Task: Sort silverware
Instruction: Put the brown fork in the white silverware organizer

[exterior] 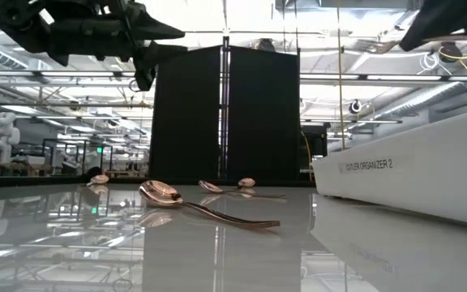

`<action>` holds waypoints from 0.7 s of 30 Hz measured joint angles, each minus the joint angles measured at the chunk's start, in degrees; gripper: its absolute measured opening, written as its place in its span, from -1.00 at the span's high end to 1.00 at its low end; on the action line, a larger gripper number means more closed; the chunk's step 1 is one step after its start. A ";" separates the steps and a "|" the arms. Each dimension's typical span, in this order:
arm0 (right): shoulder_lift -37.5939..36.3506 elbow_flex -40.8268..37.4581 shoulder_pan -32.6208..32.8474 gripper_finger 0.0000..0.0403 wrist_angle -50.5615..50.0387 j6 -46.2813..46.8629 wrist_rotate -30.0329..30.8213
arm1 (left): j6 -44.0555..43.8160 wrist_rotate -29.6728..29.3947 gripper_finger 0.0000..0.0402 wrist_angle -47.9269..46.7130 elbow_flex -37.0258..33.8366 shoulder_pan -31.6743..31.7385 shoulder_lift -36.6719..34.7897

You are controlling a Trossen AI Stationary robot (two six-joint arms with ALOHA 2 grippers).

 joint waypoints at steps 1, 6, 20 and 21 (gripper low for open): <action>0.54 -1.14 -0.33 1.00 3.62 -1.00 0.02 | -0.21 1.65 0.40 0.23 0.00 0.59 0.00; 5.18 -10.29 -0.27 1.00 31.83 -4.28 1.51 | -2.87 6.26 0.40 2.27 0.02 2.14 0.00; 23.13 -11.63 3.84 1.00 41.82 15.09 2.48 | -2.99 10.88 0.40 -1.07 0.04 2.13 0.02; 23.99 -10.61 4.41 1.00 40.60 16.57 2.28 | -2.99 10.87 0.40 -1.48 0.04 2.13 0.02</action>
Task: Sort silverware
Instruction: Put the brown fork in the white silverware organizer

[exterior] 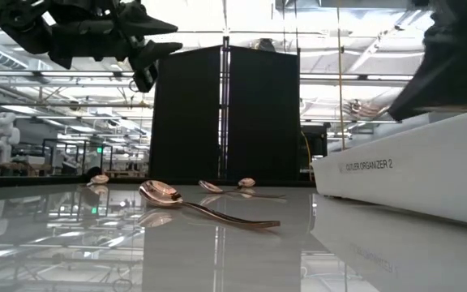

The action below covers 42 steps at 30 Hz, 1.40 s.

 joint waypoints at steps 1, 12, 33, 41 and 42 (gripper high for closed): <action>0.78 1.28 0.70 1.00 -1.92 1.71 -0.08 | 0.00 0.00 0.40 -0.37 0.00 0.00 0.00; 10.07 18.00 2.46 1.00 -20.46 5.61 -3.84 | 0.06 -1.34 0.40 -0.71 0.00 0.00 0.00; 16.66 22.22 0.74 1.00 -27.57 5.00 -21.55 | -1.40 -1.97 0.40 -0.58 0.00 0.00 0.00; 17.60 22.25 -0.44 1.00 -25.58 4.78 -21.05 | -1.42 -1.97 0.40 -0.32 0.00 0.00 0.00; 18.02 22.25 -0.62 1.00 -25.57 4.76 -21.44 | -1.42 -1.97 0.40 -0.32 0.00 0.00 0.00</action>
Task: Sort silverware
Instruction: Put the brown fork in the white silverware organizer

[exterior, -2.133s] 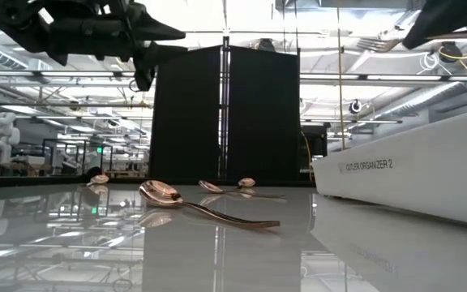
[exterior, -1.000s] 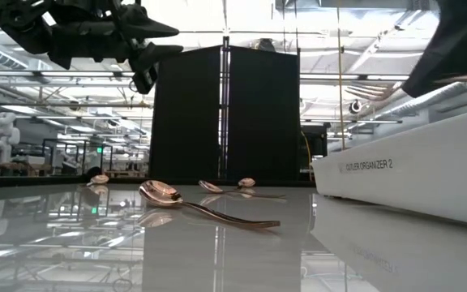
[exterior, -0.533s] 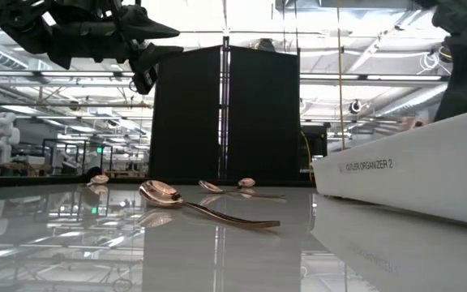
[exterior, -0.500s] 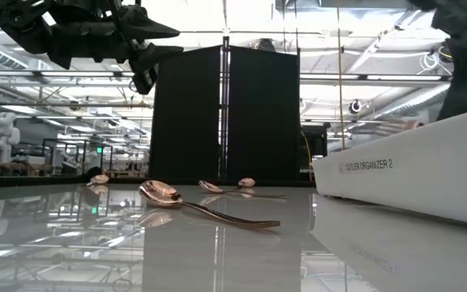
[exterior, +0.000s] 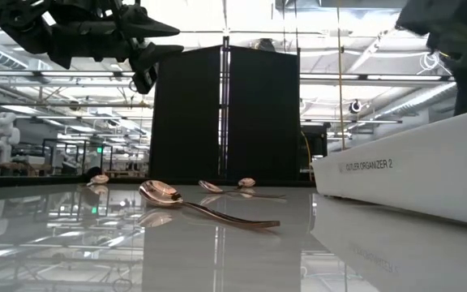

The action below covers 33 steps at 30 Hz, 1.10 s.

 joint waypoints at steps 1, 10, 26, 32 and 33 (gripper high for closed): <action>0.45 0.00 -0.33 1.00 -0.04 -0.04 -1.02 | 0.00 -0.02 0.40 0.02 0.00 0.00 0.00; 2.40 -0.02 -0.56 1.00 1.30 0.22 -5.76 | 0.00 -0.02 0.40 0.04 0.00 0.00 0.00; 2.02 -0.02 -1.07 0.90 2.38 -1.93 -8.15 | 0.37 -0.04 0.40 0.04 0.00 0.00 0.02; 0.14 -0.02 -1.37 0.90 0.36 -3.68 -8.64 | 0.37 -0.04 0.40 -0.06 0.00 0.00 0.02; -0.46 -0.02 -1.37 0.90 -0.28 -3.90 -8.61 | 0.37 -0.04 0.40 -0.12 0.00 0.00 0.02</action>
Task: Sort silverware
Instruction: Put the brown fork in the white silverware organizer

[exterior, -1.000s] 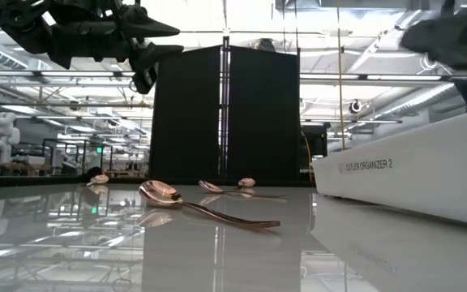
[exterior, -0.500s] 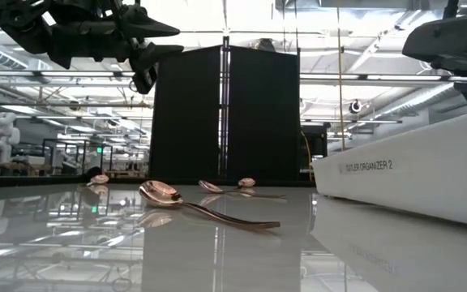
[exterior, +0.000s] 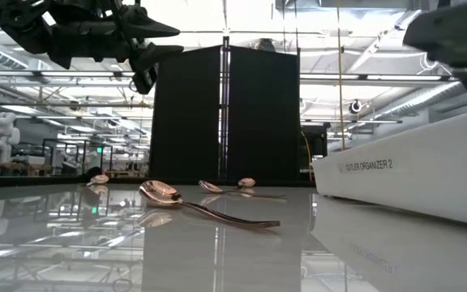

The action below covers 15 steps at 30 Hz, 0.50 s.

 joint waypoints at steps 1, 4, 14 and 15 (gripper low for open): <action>-0.64 0.00 0.00 0.90 -0.68 -0.01 0.17 | 0.00 0.00 0.40 -0.01 0.00 -0.01 0.00; -2.25 0.00 0.00 0.90 -1.91 -0.01 0.58 | 0.01 0.00 0.40 -0.25 0.00 0.00 0.00; -3.24 0.00 0.07 0.90 0.98 -0.41 -1.39 | 0.58 0.00 0.40 -0.75 0.00 0.00 0.00; -3.24 0.00 0.09 0.90 0.98 -0.39 -1.51 | 1.26 0.00 0.40 -0.77 0.00 0.00 0.00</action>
